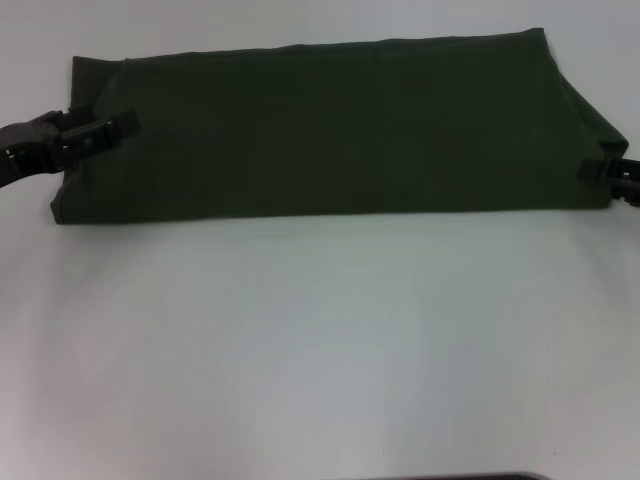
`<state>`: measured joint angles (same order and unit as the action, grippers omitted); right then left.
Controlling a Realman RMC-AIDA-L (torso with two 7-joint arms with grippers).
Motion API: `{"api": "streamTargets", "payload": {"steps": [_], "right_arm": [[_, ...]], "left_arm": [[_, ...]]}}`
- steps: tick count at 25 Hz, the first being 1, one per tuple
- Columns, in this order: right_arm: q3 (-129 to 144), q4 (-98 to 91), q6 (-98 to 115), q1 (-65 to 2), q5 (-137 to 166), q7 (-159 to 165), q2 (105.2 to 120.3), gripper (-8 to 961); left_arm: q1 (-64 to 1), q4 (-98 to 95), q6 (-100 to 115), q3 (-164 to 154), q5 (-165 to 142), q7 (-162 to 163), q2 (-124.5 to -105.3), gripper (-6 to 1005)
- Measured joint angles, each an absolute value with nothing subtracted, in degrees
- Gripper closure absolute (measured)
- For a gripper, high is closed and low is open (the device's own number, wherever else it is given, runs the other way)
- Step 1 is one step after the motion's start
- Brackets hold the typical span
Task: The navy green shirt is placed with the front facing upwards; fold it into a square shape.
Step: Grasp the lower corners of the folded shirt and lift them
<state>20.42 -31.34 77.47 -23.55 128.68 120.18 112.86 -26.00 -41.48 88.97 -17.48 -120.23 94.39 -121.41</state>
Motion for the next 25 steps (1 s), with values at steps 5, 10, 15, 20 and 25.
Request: {"api": "streamTargets", "payload": {"steps": [5,10,15,20,25], "right_arm": [[20.53,-31.09,76.84,-23.24,128.68,120.14,112.85,270],[20.78,-30.40,76.64,-23.53,128.74,119.92,112.84,274],[21.84,-29.16,75.54,-24.33,128.76,119.90,112.85,278],[22.56,-28.82,74.62,-24.66,128.75,120.21,112.85,499],[22.25,-28.82,73.73,-24.27,128.35,120.23,112.83,672]], "left_arm": [[-26.03,-41.48,88.85,-17.49,-120.23,94.40,-121.38,102],[-26.15,-41.48,88.76,-17.49,-120.22,94.39,-121.37,107],[-26.19,-41.48,88.71,-17.49,-120.12,94.39,-121.37,111],[-26.17,-41.48,88.15,-17.49,-120.15,94.41,-121.37,116],[-25.69,-41.48,86.26,-17.49,-120.58,94.63,-121.37,120]]}}
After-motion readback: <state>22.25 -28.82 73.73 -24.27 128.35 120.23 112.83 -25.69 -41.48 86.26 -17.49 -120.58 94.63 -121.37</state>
